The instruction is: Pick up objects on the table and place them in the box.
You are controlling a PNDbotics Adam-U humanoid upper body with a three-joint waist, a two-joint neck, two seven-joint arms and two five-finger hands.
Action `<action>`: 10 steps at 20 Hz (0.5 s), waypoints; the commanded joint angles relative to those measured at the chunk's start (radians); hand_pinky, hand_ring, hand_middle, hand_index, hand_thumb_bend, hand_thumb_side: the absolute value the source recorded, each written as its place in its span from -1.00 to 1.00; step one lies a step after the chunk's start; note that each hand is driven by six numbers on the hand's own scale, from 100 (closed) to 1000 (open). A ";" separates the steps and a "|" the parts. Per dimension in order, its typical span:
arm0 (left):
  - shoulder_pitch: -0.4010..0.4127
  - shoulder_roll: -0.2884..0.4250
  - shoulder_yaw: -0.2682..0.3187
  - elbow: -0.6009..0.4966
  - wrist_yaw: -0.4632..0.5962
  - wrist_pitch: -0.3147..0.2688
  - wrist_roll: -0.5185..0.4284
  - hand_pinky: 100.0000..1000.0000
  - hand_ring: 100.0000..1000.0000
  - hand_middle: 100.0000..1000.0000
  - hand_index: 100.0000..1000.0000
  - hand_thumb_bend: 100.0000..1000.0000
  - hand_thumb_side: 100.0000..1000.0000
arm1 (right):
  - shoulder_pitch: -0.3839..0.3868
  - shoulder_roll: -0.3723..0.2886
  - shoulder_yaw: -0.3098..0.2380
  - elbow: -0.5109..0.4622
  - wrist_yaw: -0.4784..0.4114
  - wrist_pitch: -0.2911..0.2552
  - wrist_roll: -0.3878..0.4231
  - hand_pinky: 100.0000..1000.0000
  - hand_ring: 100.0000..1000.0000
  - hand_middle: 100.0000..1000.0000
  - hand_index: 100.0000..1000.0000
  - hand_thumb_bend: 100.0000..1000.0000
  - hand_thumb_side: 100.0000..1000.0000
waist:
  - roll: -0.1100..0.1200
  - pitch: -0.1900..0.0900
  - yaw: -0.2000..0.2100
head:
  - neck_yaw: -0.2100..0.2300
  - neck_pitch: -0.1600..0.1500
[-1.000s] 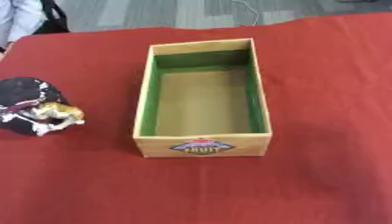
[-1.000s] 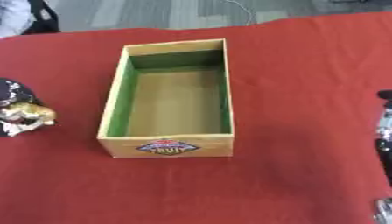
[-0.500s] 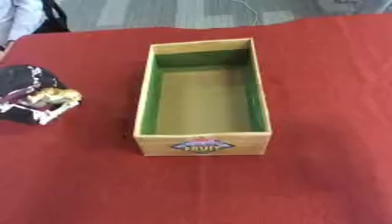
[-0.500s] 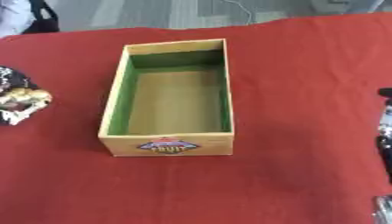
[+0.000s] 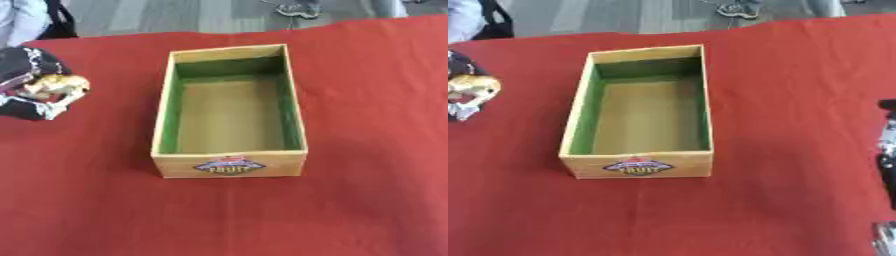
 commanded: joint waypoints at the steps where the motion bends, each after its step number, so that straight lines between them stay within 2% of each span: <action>1: -0.054 -0.014 0.019 -0.064 -0.003 0.000 0.009 0.12 -0.04 -0.43 -0.66 -1.00 -0.09 | -0.007 -0.022 -0.009 -0.009 -0.017 -0.004 -0.002 0.79 0.04 -0.35 0.46 -1.00 -0.26 | -0.002 -0.029 -0.005 | 0.005 0.001; 10: -0.109 -0.142 0.040 -0.107 -0.120 0.023 0.013 0.14 -0.02 -0.41 -0.66 -1.00 -0.07 | -0.024 -0.029 -0.015 -0.009 -0.060 -0.013 0.005 0.79 0.04 -0.34 0.46 -1.00 -0.28 | -0.001 -0.041 -0.047 | 0.036 0.004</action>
